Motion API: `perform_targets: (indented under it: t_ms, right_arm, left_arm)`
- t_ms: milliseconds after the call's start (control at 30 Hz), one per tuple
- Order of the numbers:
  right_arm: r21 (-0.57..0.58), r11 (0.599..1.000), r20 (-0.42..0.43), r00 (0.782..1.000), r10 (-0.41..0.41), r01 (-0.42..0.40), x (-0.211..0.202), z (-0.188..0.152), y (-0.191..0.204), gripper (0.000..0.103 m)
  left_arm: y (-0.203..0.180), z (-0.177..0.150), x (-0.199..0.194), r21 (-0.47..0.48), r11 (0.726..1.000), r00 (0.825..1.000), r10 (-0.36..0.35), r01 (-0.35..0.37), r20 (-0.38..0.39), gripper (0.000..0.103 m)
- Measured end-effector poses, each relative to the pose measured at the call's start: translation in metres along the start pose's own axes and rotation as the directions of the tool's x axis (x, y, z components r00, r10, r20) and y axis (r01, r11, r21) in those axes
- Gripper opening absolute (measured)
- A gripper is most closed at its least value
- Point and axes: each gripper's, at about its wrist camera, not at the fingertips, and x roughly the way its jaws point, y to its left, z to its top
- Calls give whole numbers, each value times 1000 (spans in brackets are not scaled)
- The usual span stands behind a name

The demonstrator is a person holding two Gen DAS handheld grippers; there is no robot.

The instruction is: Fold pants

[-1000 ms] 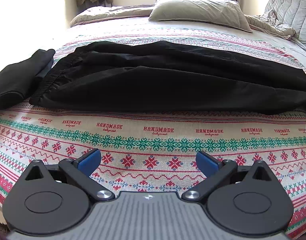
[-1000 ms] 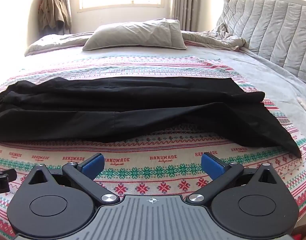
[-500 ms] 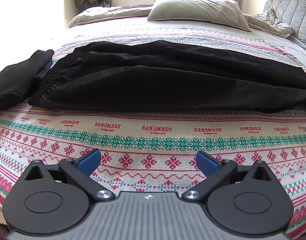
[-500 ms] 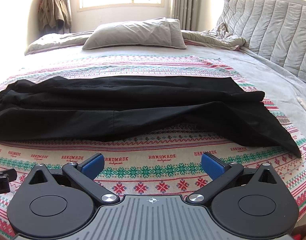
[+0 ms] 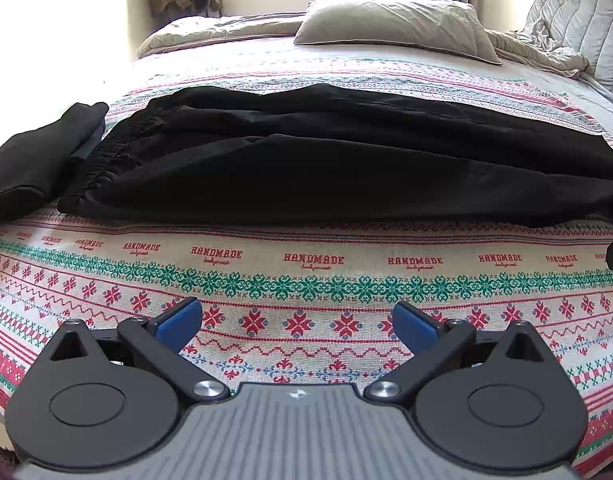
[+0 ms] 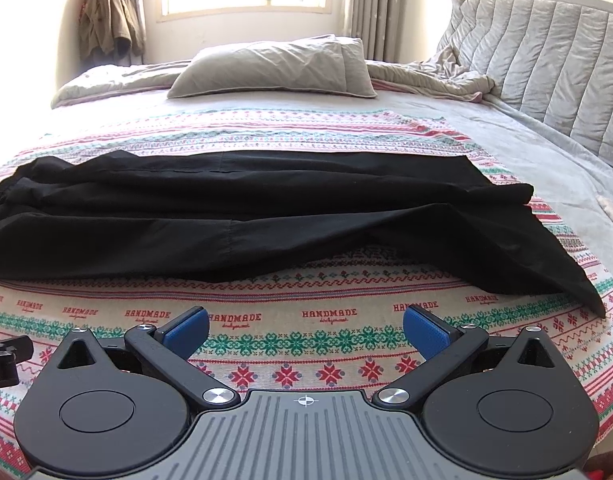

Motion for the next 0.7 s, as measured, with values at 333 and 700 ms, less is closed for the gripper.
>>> perform_targets:
  t_ms: [333,700]
  right_arm:
    - [-3,1000,-3,1000,10,-10,-1,0,0,103]
    - [5,1000,-5,1000,20,-20,1,-1,0,103]
  left_arm:
    - [-2,1,-2,-3,1000,1000,1,-1,9,103]
    - [0,2,-3,-6,1000,1000,4,-4,19,103]
